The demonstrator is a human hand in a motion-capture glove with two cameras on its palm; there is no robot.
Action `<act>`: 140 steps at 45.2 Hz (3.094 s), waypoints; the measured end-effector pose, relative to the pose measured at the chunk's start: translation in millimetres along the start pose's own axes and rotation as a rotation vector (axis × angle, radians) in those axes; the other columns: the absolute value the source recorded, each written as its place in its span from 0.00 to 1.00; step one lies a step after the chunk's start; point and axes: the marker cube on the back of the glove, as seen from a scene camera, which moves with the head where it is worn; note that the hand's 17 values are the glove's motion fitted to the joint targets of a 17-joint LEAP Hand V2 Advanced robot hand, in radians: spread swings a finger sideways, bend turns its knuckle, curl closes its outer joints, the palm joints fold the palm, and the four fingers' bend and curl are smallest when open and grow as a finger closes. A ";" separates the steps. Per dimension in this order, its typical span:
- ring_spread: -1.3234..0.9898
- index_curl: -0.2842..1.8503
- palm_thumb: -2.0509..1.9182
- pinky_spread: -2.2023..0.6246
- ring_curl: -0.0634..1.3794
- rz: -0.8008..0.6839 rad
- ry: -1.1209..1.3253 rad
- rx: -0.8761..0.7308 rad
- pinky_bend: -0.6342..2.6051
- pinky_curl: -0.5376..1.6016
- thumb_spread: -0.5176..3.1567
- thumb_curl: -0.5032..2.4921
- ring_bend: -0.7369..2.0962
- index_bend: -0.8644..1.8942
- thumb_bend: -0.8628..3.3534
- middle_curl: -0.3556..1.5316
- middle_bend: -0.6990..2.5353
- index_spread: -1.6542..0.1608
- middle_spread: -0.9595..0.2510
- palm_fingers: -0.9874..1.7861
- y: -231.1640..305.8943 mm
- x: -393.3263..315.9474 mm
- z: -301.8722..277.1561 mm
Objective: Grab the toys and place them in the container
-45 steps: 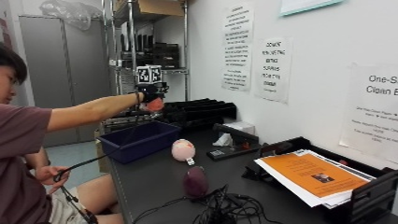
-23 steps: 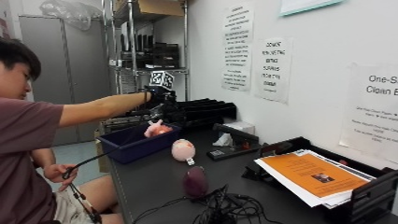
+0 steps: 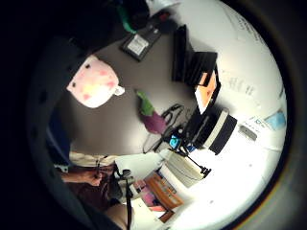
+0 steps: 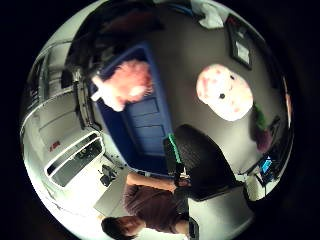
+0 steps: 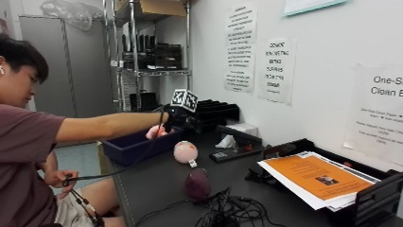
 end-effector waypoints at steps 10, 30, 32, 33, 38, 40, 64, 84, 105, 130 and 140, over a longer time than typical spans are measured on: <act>0.58 0.20 0.52 0.79 0.26 0.064 -0.010 -0.014 0.54 0.44 0.48 0.30 0.43 0.32 0.20 0.34 0.25 0.79 0.82 0.27 -51.5 8.7 120.7; 0.44 0.20 0.68 0.67 0.42 0.080 -0.317 0.452 0.55 0.45 0.41 0.38 0.69 0.43 0.26 0.46 0.43 0.73 0.53 0.74 -16.9 44.6 88.0; 0.44 0.20 0.68 0.67 0.43 0.070 -0.317 0.473 0.55 0.46 0.40 0.39 0.69 0.44 0.25 0.47 0.45 0.72 0.52 0.74 -6.3 46.4 69.4; 0.44 0.21 0.68 0.67 0.44 0.065 -0.316 0.483 0.55 0.46 0.39 0.39 0.70 0.45 0.25 0.48 0.45 0.72 0.52 0.74 -0.7 47.2 60.4; 0.43 0.22 0.68 0.67 0.45 0.036 -0.285 0.530 0.55 0.47 0.36 0.41 0.70 0.47 0.24 0.51 0.47 0.71 0.51 0.73 23.3 44.9 19.0; 0.42 0.23 0.68 0.66 0.45 0.026 -0.267 0.549 0.55 0.47 0.35 0.41 0.70 0.48 0.24 0.52 0.48 0.70 0.51 0.73 34.5 42.9 2.2; 0.41 0.29 0.69 0.66 0.50 -0.284 -0.241 0.601 0.58 0.51 0.29 0.46 0.73 0.53 0.22 0.60 0.50 0.68 0.51 0.68 77.2 -131.8 -76.3; 0.42 0.32 0.68 0.66 0.51 -0.375 -0.166 0.423 0.60 0.52 0.32 0.47 0.75 0.45 0.20 0.61 0.44 0.70 0.49 0.53 99.4 -187.9 -45.3; 0.55 0.26 0.53 0.77 0.31 -0.207 -0.226 0.296 0.55 0.46 0.47 0.35 0.45 0.35 0.19 0.45 0.26 0.80 0.79 0.24 102.1 -104.5 -53.3; 0.57 0.24 0.53 0.79 0.27 0.275 -0.295 0.225 0.47 0.41 0.50 0.30 0.41 0.35 0.20 0.39 0.26 0.79 0.80 0.29 141.8 207.9 66.3; 0.57 0.23 0.53 0.79 0.28 0.364 -0.258 0.050 0.47 0.41 0.50 0.29 0.41 0.34 0.20 0.38 0.26 0.80 0.80 0.29 85.9 213.7 182.3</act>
